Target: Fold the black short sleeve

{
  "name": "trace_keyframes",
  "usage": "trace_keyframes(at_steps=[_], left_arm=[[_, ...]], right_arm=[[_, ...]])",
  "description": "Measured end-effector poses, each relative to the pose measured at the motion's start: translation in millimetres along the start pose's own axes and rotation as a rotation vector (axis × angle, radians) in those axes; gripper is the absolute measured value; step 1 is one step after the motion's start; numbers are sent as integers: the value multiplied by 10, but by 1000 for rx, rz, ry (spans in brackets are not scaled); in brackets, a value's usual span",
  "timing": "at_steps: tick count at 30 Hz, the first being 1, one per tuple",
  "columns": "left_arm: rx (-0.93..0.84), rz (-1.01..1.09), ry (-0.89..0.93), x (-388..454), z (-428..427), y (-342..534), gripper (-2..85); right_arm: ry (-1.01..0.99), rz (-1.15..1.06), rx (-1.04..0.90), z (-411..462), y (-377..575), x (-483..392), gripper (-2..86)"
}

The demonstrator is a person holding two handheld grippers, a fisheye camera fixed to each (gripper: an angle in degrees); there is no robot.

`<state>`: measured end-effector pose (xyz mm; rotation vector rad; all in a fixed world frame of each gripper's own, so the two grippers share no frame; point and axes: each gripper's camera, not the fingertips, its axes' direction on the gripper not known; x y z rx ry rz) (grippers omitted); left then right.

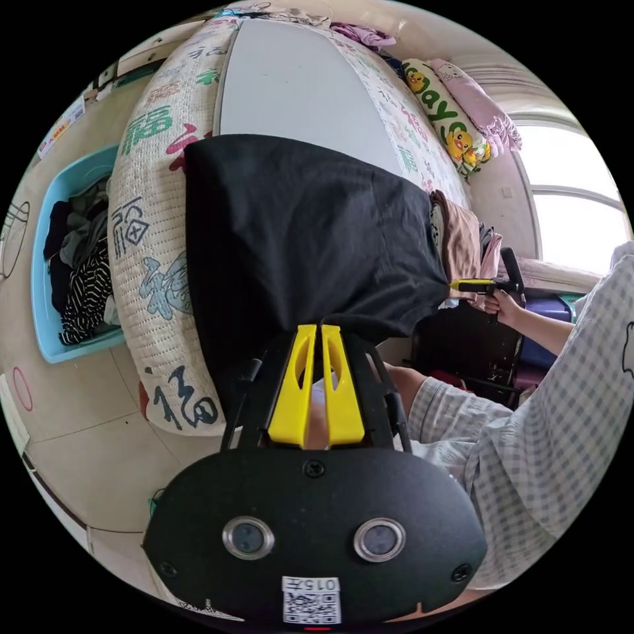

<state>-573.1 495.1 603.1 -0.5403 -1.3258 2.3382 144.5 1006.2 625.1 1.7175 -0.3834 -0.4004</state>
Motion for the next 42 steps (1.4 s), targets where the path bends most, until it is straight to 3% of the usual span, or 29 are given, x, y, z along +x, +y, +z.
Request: trace_keyframes(at_steps=[4,9,12,15,18,22,27,32,39,42], left_arm=[[-32,-24,-47,67,371,-3,3],[-114,-60,19,36,819,25,21],[-171,-101,2,-46,823,62,46],[-90,-166,-39,-142,653,-43,65],[132,-316,4,-304,482,-252,93],[351,-503,226,-542,680,-503,105],[354,-486,258,-431,1025,-822,92],[317,-507,196,-405,1090,-979,-3],[290,-444,136,-186,816,-954,5],[277,-485,175,-118,857,-693,67]], right_arm=[[2,-28,-33,25,12,95,-5],[44,-98,-250,343,-79,106,-3],[-26,-5,-117,14,-146,320,6],[-30,85,82,-357,-351,553,38],[-78,211,237,-544,-721,798,88],[-339,353,378,-507,-1174,1101,115],[-332,368,332,-357,-1498,1104,44],[-225,397,301,-387,-1578,1078,2],[-229,410,332,-493,-1677,1084,0],[-224,419,333,-456,-1722,1108,10]])
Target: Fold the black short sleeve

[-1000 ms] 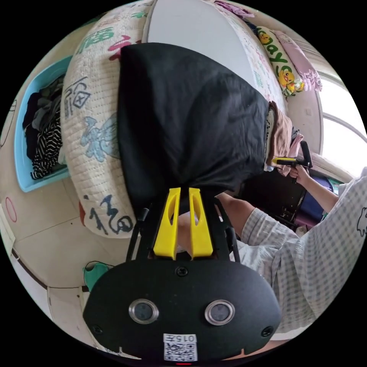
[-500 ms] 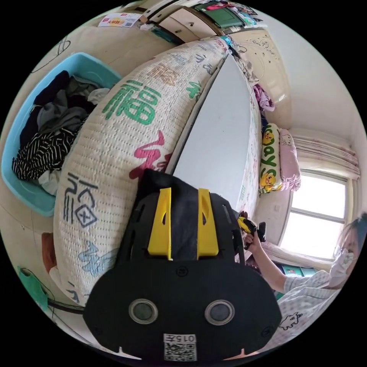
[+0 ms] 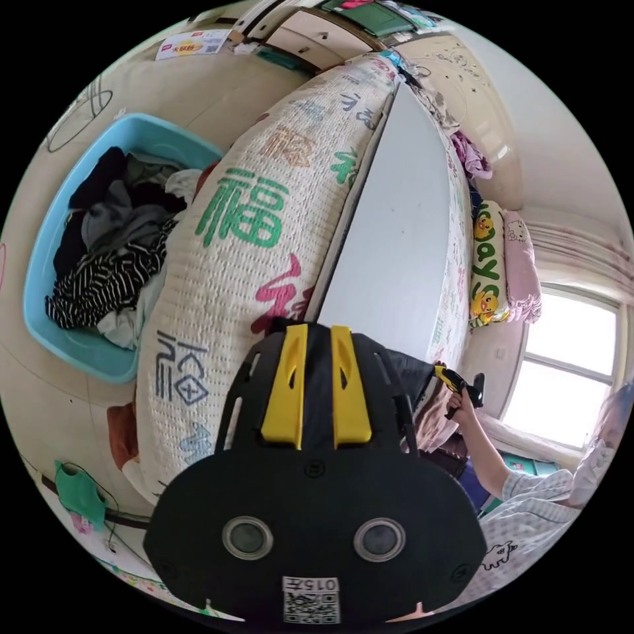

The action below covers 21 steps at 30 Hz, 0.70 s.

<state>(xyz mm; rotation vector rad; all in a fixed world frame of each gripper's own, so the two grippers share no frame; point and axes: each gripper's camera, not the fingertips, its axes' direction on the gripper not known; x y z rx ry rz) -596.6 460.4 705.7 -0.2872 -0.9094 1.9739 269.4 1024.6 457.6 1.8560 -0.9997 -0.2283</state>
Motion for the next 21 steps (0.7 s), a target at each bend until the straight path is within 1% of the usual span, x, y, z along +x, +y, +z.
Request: trace_keyframes(at_steps=[1,4,6,7,8,11,13,16,18,19,20,21], left_arm=[[-15,-28,27,-49,22,90,88],[7,-64,72,-93,60,219,91],[21,-79,116,-63,88,220,80],[14,-80,139,-19,120,197,56],[-11,-76,135,41,156,162,18],[-65,-17,83,223,114,73,-2],[-61,0,56,330,8,56,-6],[-22,21,10,544,-206,40,-8],[14,14,2,647,-330,22,-9],[71,-1,-1,697,-436,14,-9],[169,-31,-1,718,-605,9,-9],[207,-52,8,717,-682,-3,-9]], right_arm=[[-12,30,-8,43,-13,30,27],[-54,23,-51,211,-28,29,53],[-36,7,-63,292,-26,-18,45],[-16,-3,-67,337,-22,-56,31],[11,-16,-76,383,-18,-95,15],[69,-53,-99,462,-11,-176,-1],[104,-54,-89,476,-1,-214,-4],[163,-60,-47,480,19,-260,-6],[155,-52,-34,503,27,-261,-7],[157,-52,-25,528,36,-268,-7],[169,-58,-19,562,43,-284,-7],[176,-61,-14,580,49,-293,-7]])
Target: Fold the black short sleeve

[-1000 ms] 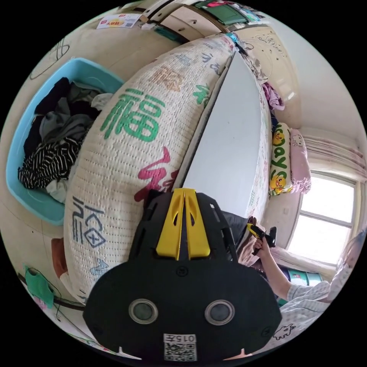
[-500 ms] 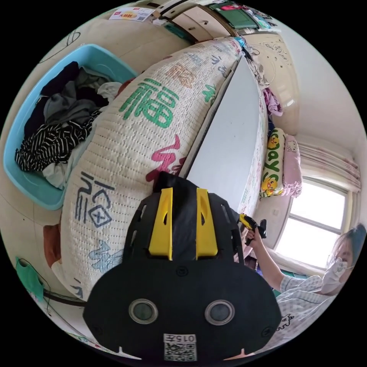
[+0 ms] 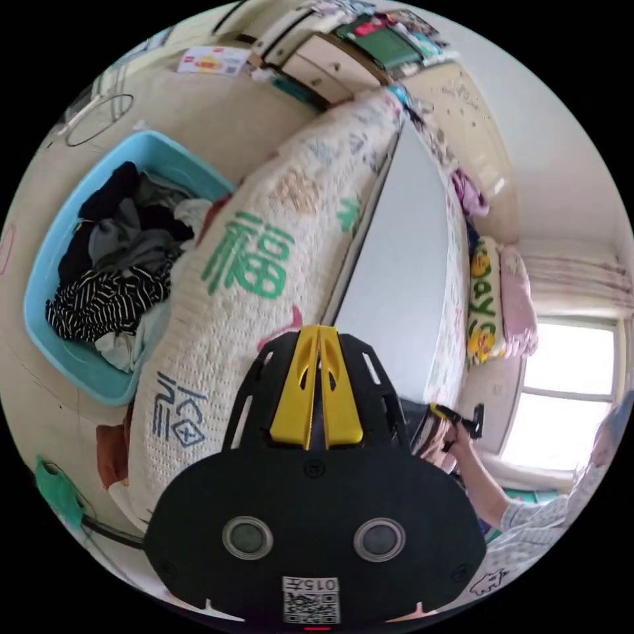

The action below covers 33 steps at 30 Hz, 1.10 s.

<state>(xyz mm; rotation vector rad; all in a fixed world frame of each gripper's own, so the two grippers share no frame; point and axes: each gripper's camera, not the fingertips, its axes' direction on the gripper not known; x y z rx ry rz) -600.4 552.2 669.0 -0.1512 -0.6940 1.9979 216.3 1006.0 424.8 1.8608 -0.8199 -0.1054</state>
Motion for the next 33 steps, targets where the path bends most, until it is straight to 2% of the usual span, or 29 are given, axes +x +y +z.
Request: trace_keyframes(at_steps=[2,6,10,12,14,19,24,28,33], left_arm=[[37,-34,11,54,-187,-117,-9],[-111,19,-24,328,-238,-115,-5],[-194,61,-34,642,-306,246,5],[-177,93,-123,867,-410,481,6],[-188,215,-260,1320,-490,838,7],[-340,479,-377,1984,-373,1609,2],[-597,460,-484,1842,-28,1900,-6],[-624,589,-481,1835,-134,1904,-7],[-656,541,-385,1516,-324,1795,-7]], right_arm=[[7,7,-2,107,29,-37,-8],[-12,14,24,221,180,-54,-9],[13,-39,68,272,624,-139,-9],[73,-58,83,287,914,-211,-9],[135,-82,118,306,1363,-325,-9],[177,-55,171,501,2256,-555,-9],[133,16,212,971,3043,-872,-7],[143,84,191,1452,3384,-1087,-6],[120,74,132,1873,3527,-1085,-6]])
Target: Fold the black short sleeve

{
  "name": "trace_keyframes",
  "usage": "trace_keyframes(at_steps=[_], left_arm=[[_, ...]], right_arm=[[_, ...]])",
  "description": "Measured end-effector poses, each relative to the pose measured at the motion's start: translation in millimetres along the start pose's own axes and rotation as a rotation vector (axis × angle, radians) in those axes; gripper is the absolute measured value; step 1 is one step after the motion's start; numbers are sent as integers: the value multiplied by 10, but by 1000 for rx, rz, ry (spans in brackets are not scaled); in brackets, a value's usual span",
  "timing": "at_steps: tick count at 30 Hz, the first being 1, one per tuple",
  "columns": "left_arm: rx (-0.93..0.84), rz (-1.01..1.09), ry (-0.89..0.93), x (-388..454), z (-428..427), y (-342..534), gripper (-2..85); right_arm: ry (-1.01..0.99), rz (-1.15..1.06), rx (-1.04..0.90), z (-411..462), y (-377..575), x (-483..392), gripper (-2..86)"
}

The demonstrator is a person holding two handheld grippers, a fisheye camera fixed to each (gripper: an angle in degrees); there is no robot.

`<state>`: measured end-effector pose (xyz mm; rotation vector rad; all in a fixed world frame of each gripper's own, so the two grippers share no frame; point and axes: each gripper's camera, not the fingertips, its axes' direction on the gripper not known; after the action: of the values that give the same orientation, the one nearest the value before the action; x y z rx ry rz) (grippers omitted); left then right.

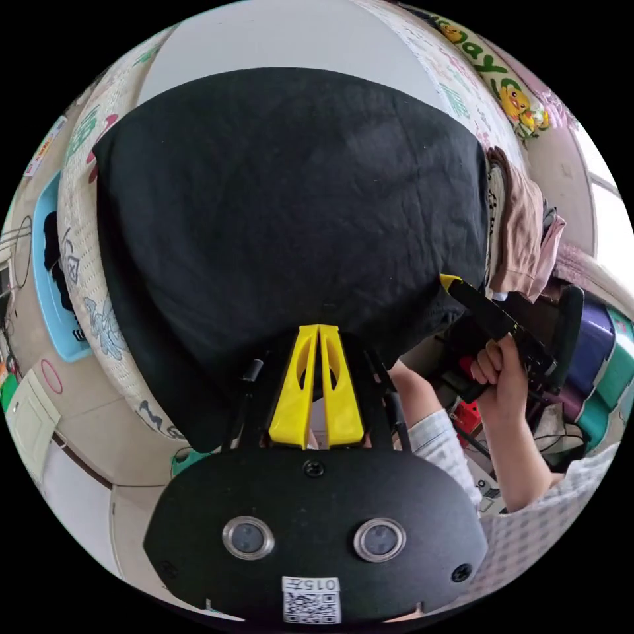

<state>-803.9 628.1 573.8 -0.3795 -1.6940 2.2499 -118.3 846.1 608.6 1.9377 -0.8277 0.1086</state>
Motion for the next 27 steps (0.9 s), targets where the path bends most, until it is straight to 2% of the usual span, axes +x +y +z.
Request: trace_keyframes(at_steps=[4,7,13,22,27], left_arm=[[117,115,-44,-121,50,422,-6],[210,110,-34,-302,144,785,-6],[390,124,19,-770,459,1525,-6],[529,90,162,-1527,1137,2456,-7],[557,92,177,-1875,1480,2867,-7]], right_arm=[[-15,-165,87,125,206,42,-5],[-40,-236,126,203,347,123,-5],[-20,-527,172,344,570,227,-5],[-323,-435,49,509,483,790,-5],[-357,-344,21,564,569,942,-5]])
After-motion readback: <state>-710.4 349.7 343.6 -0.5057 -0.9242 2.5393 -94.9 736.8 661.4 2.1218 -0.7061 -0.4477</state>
